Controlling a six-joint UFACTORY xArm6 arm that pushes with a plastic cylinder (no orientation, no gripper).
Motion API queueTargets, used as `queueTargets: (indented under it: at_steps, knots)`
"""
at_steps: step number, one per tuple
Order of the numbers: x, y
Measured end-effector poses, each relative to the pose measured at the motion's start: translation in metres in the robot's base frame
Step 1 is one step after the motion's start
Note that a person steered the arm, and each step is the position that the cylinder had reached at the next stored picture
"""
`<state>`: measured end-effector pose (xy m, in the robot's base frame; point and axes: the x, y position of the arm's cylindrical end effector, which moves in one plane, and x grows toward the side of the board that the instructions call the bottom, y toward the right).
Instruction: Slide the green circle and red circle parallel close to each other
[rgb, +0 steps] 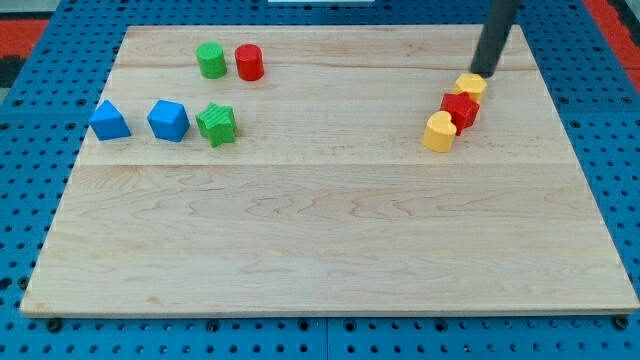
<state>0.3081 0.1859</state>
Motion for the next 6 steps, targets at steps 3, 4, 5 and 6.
queueTargets:
  at_steps: [3,4,5,6]
  knots:
    - [-0.026,-0.196]
    - [-0.011,-0.286]
    - [0.004,-0.305]
    - [-0.003,-0.39]
